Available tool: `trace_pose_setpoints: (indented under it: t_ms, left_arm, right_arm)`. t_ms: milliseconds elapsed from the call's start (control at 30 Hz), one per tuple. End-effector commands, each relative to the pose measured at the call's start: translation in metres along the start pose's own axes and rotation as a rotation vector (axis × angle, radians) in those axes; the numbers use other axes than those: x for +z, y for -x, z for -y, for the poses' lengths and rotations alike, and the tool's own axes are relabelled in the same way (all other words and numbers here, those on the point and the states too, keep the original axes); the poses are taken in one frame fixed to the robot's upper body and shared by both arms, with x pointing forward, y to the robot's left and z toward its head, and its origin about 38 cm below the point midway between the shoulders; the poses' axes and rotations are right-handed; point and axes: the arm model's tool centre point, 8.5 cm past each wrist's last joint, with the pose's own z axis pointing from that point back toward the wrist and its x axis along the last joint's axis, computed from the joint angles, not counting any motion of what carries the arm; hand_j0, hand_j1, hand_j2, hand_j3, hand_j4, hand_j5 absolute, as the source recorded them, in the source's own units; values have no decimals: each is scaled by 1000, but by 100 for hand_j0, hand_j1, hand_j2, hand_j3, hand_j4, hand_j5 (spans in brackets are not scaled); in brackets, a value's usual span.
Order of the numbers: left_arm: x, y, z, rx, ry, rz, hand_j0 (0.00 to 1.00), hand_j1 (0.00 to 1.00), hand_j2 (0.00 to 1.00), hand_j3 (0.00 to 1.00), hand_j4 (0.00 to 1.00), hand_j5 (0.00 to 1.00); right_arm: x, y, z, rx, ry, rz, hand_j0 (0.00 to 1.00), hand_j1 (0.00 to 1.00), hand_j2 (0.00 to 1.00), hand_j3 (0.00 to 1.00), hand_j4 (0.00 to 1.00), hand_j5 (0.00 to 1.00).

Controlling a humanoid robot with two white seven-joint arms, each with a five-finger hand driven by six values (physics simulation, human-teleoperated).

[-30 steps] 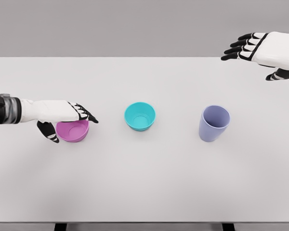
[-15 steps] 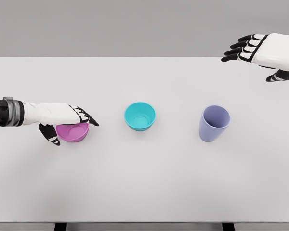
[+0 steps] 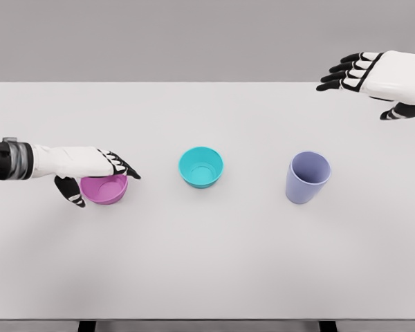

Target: Stacking bowl and cup with both arms

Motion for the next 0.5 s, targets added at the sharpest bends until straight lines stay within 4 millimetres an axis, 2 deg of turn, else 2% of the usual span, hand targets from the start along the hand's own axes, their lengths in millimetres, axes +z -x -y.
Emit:
trace_pose_setpoints:
  t_ms: [0,467]
  left_arm:
    - [1,3,1,1,1,-10,100,100,100,100,100,100]
    - [3,6,-2,-8,-3,-22,100,100,100,100,100,100]
  right_arm:
    - [1,1,1,-2,2,-3,100,100,100,100,100,100]
    - [0,0,2,-3,6,-1,100,100,100,100,100,100]
